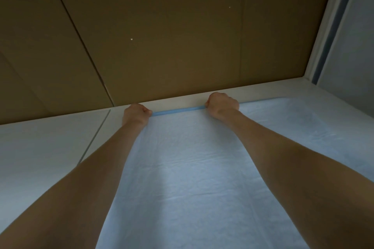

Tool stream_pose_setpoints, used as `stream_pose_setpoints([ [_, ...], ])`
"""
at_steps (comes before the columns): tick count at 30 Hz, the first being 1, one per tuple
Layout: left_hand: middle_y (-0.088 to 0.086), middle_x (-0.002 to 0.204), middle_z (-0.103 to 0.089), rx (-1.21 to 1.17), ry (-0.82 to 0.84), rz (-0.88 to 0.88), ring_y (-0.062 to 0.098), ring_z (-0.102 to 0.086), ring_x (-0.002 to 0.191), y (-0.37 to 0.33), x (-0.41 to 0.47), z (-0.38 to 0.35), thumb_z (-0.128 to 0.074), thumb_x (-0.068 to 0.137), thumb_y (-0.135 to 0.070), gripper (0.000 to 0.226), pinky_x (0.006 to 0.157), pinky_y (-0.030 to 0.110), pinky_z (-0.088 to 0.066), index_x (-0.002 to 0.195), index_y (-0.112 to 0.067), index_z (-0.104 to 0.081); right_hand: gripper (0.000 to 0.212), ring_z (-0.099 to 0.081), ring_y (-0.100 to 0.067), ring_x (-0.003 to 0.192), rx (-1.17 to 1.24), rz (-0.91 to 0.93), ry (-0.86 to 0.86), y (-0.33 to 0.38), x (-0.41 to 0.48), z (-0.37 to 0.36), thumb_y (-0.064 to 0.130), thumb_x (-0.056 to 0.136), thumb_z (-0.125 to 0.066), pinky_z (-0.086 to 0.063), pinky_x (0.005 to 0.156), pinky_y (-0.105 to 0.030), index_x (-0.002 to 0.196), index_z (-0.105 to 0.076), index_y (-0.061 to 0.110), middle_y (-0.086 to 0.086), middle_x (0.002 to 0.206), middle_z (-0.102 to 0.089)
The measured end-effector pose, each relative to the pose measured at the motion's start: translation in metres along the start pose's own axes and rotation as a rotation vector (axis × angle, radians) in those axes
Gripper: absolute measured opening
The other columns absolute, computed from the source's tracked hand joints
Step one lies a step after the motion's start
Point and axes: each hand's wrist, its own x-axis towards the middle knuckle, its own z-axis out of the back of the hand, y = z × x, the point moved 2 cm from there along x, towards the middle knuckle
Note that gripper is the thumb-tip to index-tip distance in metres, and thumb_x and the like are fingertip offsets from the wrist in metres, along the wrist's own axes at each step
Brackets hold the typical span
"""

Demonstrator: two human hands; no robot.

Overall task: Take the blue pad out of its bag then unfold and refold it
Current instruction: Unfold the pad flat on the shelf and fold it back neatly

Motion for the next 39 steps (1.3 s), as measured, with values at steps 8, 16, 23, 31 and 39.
stream_pose_setpoints([
  [8,0.003,0.100,-0.071,-0.005,0.006,-0.224,0.019,-0.064,0.098,0.012,-0.015,0.011,-0.064,0.087,-0.020,0.012,0.079,0.022,-0.044,0.094,-0.015,-0.073,0.025,-0.051,-0.023,0.115,0.072,0.282,-0.088,0.005,-0.014,-0.002,0.033,0.095,-0.047,-0.044,0.091,-0.035,0.112,-0.064,0.024,-0.001,0.115,-0.061],
  [16,0.010,0.120,-0.061,-0.022,0.171,-0.185,0.024,-0.056,0.112,0.023,-0.012,0.011,-0.074,0.080,-0.026,0.040,0.089,0.024,-0.038,0.114,-0.006,-0.065,0.045,-0.044,-0.024,0.122,-0.057,0.283,0.056,0.019,-0.015,-0.013,0.053,0.090,-0.052,-0.033,0.099,-0.037,0.127,-0.055,0.027,-0.002,0.126,-0.057],
  [23,0.016,0.100,-0.067,-0.306,0.265,-0.136,0.025,-0.064,0.085,0.017,-0.011,0.031,-0.066,0.088,-0.023,0.031,0.077,0.029,-0.048,0.109,0.000,-0.067,0.037,-0.052,-0.022,0.116,0.026,0.297,0.062,0.023,-0.012,-0.003,0.050,0.095,-0.041,-0.029,0.099,-0.036,0.116,-0.057,0.024,0.000,0.114,-0.062],
  [31,0.010,0.090,-0.061,-0.376,0.207,-0.097,0.015,-0.055,0.074,0.022,-0.015,0.024,-0.056,0.094,-0.021,0.030,0.072,0.024,-0.040,0.109,0.003,-0.065,0.037,-0.054,-0.020,0.112,0.036,0.321,0.058,0.025,-0.013,-0.008,0.049,0.096,-0.041,-0.028,0.099,-0.035,0.120,-0.055,0.025,0.001,0.113,-0.063],
  [39,0.019,0.116,-0.062,-0.173,0.111,-0.150,0.033,-0.055,0.112,0.029,-0.011,0.014,-0.045,0.098,-0.016,0.028,0.092,0.033,-0.042,0.113,0.002,-0.061,0.042,-0.037,-0.028,0.124,-0.072,0.292,0.064,0.027,-0.011,-0.017,0.052,0.095,-0.041,-0.030,0.103,-0.039,0.130,-0.052,0.030,-0.009,0.131,-0.046],
])
